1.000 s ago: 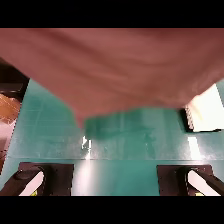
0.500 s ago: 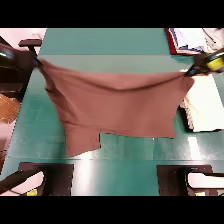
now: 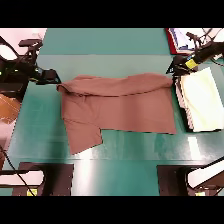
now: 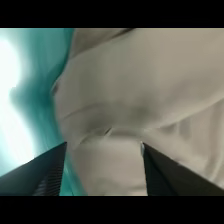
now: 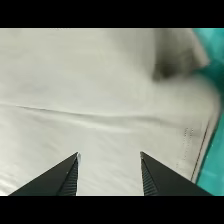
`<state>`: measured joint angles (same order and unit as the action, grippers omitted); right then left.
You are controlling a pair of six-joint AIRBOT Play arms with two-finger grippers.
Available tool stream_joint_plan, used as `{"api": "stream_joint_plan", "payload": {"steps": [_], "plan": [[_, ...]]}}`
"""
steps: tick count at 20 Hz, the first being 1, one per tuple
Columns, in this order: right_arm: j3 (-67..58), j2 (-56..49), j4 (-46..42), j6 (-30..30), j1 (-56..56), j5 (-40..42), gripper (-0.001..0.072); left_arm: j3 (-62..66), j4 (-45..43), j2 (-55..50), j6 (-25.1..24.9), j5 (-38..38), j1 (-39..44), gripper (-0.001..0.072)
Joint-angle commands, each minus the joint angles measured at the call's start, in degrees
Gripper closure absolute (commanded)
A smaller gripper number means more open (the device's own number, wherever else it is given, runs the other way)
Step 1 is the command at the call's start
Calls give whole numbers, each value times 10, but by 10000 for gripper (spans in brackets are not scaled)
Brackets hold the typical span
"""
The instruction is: Fold the shirts.
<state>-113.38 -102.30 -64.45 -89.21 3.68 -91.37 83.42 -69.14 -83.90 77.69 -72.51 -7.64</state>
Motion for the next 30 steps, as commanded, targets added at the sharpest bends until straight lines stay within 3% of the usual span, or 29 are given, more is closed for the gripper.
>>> {"api": "stream_joint_plan", "payload": {"steps": [1, 5, 9, 13, 18, 20, 22, 27, 29, 30], "plan": [[61, 56, 37, 28, -30, -5, 274, -45, 2, 40, 3, -50, -50, 174], [233, 168, 49, 45, -41, 29, 274, -245, 19, 123, 3, 3, -57, 175], [326, 231, 49, 47, -41, 75, 275, -370, 94, 132, -18, 66, -57, 175], [368, 258, 49, 47, -41, 89, 274, -413, 125, 132, -23, 116, -57, 175], [373, 264, 49, 47, -41, 88, 275, -421, 158, 126, -31, 124, -41, 180], [373, 264, 46, 47, -43, 80, 275, -421, 158, 126, -31, 133, -12, 466], [379, 265, 43, 49, -57, 49, 275, -417, 158, 128, -32, 138, 3, 681], [553, 339, -37, 48, -150, 40, 265, -361, 137, 167, -31, 114, 3, 682], [644, 372, -42, 48, -197, 42, 139, -348, 138, 182, -31, 113, 3, 682], [685, 385, -41, 48, -217, 49, 140, -345, 138, 187, -31, 112, 3, 682]]}}
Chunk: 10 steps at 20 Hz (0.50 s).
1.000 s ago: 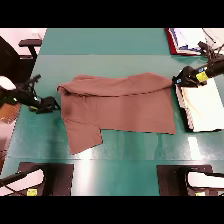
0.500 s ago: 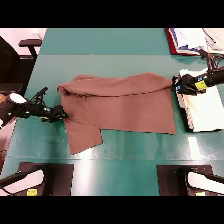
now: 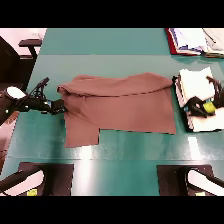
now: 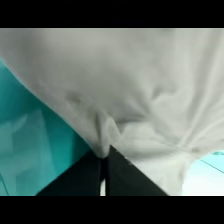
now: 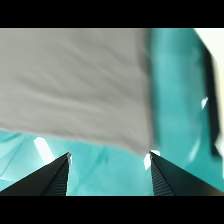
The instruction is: Fold the shirts.
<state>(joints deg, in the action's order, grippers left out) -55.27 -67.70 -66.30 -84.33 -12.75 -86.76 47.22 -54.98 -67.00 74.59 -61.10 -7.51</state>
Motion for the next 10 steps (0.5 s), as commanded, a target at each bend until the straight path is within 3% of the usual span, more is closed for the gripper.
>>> {"api": "stream_joint_plan", "payload": {"steps": [1, 3, 6, 10], "plan": [[146, 50, -22, -1, -70, 17, 142, 18, -3, 19, 0, -5, 2, 682], [208, 63, 2, 0, -86, 59, 213, 18, -3, 19, 0, -10, 2, 682], [253, 54, 68, 0, -71, 120, 214, 18, -3, 18, 0, -10, 2, 682], [234, 14, 99, -1, -2, 196, 273, 18, -3, 18, 0, -9, 2, 681]]}}
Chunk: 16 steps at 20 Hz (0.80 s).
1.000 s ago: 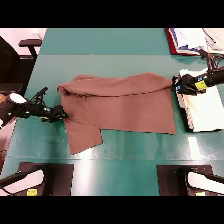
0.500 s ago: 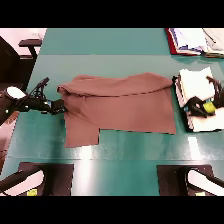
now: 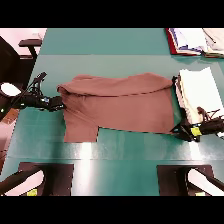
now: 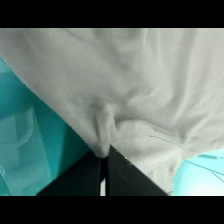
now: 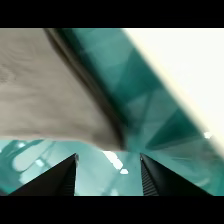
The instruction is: Fold the shirts.
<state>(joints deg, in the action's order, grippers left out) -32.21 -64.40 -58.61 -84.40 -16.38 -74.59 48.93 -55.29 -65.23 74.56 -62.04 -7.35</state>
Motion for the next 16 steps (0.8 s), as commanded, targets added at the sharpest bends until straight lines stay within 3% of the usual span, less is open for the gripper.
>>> {"api": "stream_joint_plan", "payload": {"steps": [1, 2, 5, 10, 16], "plan": [[-9, -25, 21, -5, 51, 89, 326, 1, 0, 1, 0, 0, 0, 682], [-22, -30, 21, -7, 64, 98, 379, 1, 0, 1, 0, -2, 0, 681], [-57, -36, 15, -6, 100, 106, 696, 3, -1, 3, 0, -7, 0, 682], [-167, 44, 15, 5, 123, 85, 695, 90, -41, 102, 18, -38, -2, 682], [-487, 165, 14, 5, 95, 49, 696, 438, -51, 196, 40, -64, -2, 682]]}}
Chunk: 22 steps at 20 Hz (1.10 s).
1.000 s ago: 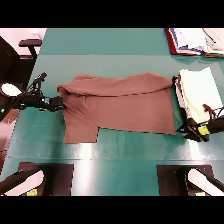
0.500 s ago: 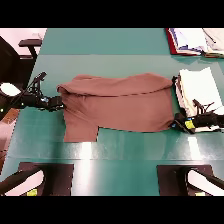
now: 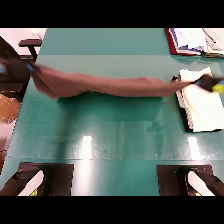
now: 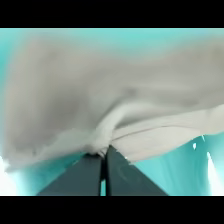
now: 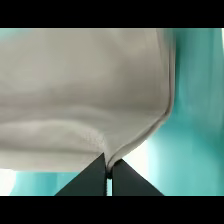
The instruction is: Fold the shirts.
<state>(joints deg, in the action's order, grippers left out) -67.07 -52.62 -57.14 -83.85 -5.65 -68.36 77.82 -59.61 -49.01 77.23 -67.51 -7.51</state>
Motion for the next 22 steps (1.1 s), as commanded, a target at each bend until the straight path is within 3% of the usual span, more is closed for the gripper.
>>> {"api": "stream_joint_plan", "payload": {"steps": [1, 5, 10, 14, 16, 18, 22], "plan": [[-192, 56, -1, 0, -22, -19, 696, 218, -10, 36, 24, -11, 0, 682], [-416, 41, -1, 0, -78, -104, 697, 413, -18, 36, 54, -6, 0, 683], [-636, -47, -10, -29, -144, -224, 699, 467, -25, 32, 59, 34, 0, 684], [-555, -91, -16, -34, -101, -221, 699, 380, -28, -29, 68, -28, 0, 683], [-464, -120, -72, -39, -38, -212, 700, 330, -27, -88, 68, -78, 0, 683], [-413, -183, -164, -49, 30, -227, 700, 299, -27, -162, 68, -123, 0, 682], [-396, -352, -184, -50, 85, -236, 699, 265, -32, -322, 68, -146, 0, 682]]}}
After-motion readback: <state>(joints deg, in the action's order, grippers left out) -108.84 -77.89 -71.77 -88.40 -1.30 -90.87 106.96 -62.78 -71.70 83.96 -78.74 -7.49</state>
